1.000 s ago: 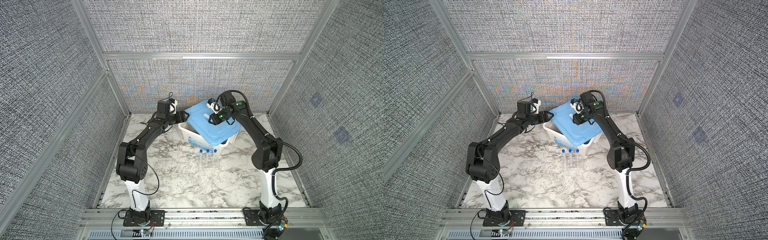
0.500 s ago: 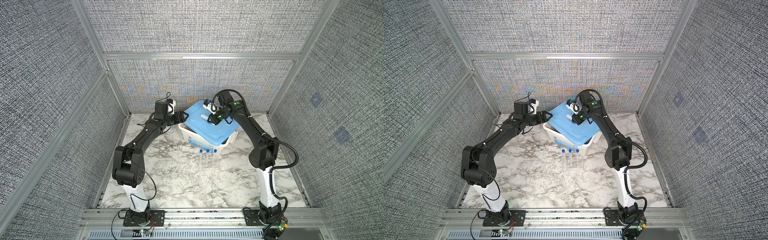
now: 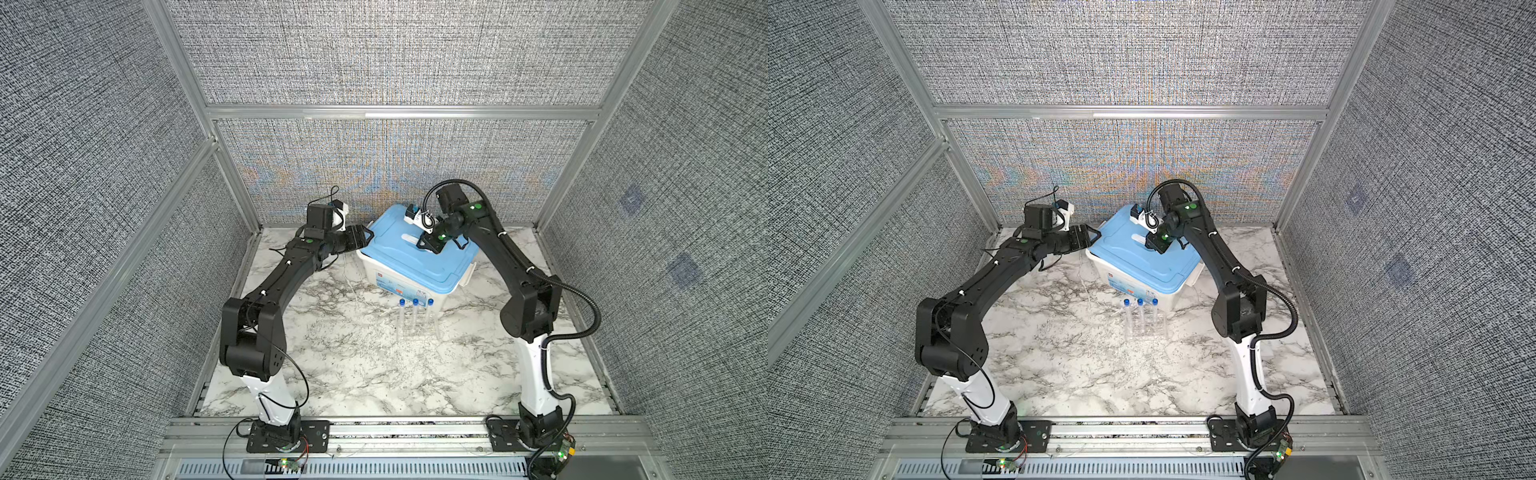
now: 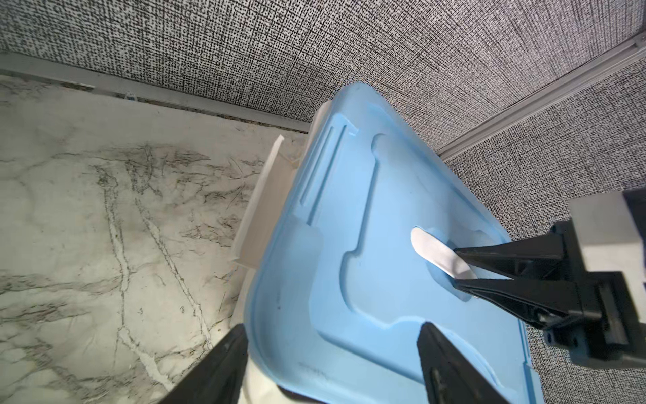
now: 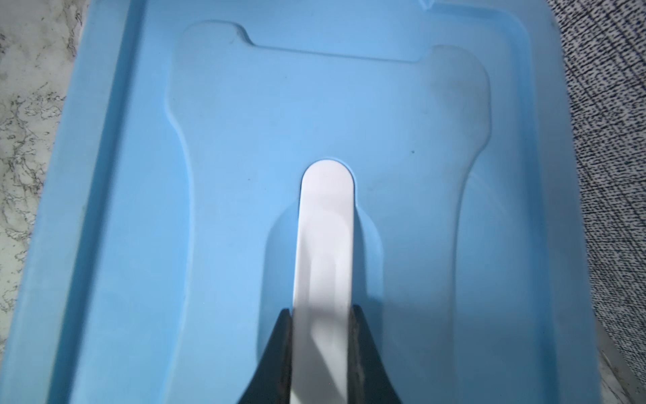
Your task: Organize the chemistry lab equipment
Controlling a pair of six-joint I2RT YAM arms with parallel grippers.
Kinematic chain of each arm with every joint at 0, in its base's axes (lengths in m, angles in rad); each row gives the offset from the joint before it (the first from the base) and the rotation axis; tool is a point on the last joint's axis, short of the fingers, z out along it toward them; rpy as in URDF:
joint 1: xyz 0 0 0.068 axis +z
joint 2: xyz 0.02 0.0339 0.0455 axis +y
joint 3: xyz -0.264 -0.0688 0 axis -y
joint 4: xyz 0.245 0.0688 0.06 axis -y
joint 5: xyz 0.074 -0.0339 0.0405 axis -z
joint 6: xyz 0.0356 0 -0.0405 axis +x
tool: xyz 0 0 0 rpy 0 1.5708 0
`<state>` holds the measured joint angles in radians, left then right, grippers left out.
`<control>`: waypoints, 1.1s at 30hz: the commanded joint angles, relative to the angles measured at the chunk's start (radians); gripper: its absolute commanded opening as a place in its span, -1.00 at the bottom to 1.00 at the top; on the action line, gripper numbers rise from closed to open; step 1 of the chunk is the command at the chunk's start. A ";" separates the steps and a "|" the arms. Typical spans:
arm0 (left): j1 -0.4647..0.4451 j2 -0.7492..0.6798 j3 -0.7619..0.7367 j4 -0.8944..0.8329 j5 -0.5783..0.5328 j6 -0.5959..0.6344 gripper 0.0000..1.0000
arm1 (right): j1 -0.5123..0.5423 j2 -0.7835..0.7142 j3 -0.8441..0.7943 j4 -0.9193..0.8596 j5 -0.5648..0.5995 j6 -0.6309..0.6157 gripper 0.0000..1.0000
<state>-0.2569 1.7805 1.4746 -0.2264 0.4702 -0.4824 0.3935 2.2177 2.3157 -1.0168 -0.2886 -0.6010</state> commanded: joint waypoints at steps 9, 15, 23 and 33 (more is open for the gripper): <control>0.007 0.020 0.000 -0.037 0.001 0.025 0.53 | -0.001 -0.026 -0.056 -0.005 -0.039 -0.165 -0.72; 0.007 0.053 0.006 -0.042 -0.001 0.026 0.49 | -0.005 0.013 -0.009 0.026 -0.031 -0.124 -0.72; 0.007 0.083 0.010 -0.067 -0.054 0.046 0.38 | -0.005 0.021 -0.033 0.091 -0.020 -0.035 -0.35; 0.006 0.010 -0.120 -0.027 -0.093 -0.078 0.34 | -0.024 -0.298 -0.277 0.282 0.300 0.299 0.25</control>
<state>-0.2520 1.8145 1.3994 -0.2401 0.4091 -0.5083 0.3775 1.9873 2.0899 -0.8253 -0.1577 -0.4580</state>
